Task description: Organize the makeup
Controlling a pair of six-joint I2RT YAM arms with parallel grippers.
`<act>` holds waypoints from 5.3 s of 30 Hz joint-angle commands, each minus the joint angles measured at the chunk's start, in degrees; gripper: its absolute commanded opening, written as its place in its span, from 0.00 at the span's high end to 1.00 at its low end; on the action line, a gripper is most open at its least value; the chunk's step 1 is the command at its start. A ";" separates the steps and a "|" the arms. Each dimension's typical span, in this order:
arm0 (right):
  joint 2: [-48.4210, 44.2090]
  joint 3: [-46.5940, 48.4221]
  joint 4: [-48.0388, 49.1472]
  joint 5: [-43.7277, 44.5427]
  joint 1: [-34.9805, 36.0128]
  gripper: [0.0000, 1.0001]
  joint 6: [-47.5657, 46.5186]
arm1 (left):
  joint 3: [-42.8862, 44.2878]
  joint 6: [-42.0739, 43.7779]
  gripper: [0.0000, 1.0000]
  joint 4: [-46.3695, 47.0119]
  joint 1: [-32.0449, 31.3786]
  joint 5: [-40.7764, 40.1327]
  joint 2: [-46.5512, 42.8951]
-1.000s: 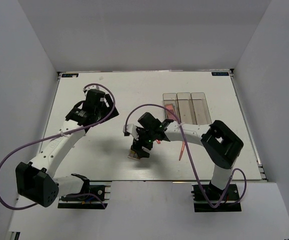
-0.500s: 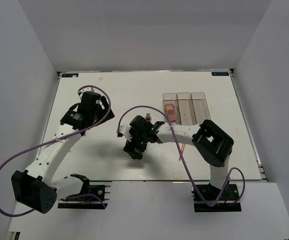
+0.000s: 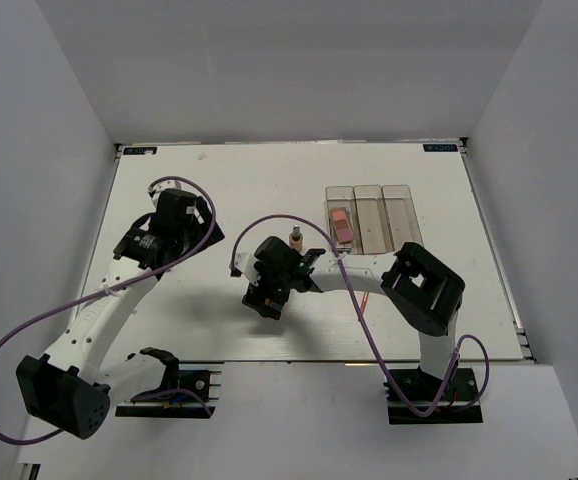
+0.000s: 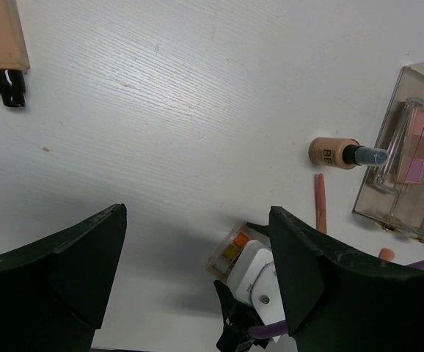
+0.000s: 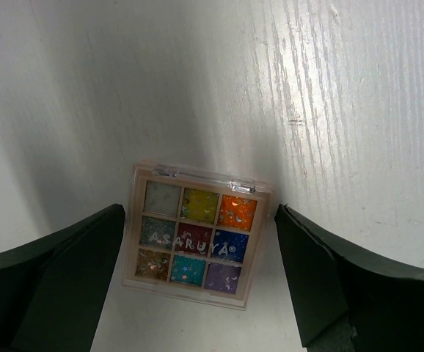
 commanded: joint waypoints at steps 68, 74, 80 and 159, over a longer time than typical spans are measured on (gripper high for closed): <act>-18.81 6.83 -12.68 -2.09 -11.86 0.78 2.19 | -2.21 -1.83 0.13 1.10 0.29 -1.52 -1.33; -19.61 6.74 -10.04 5.91 -19.32 0.82 3.42 | -3.27 -1.66 0.13 2.86 0.29 -0.20 -0.18; -17.24 9.20 -9.25 8.91 -26.26 0.80 5.09 | -4.76 -1.83 0.13 4.00 0.29 0.50 -0.36; -1.77 10.70 -8.11 -29.86 -32.00 0.11 -28.48 | -6.17 -0.96 0.18 6.03 1.35 3.58 5.09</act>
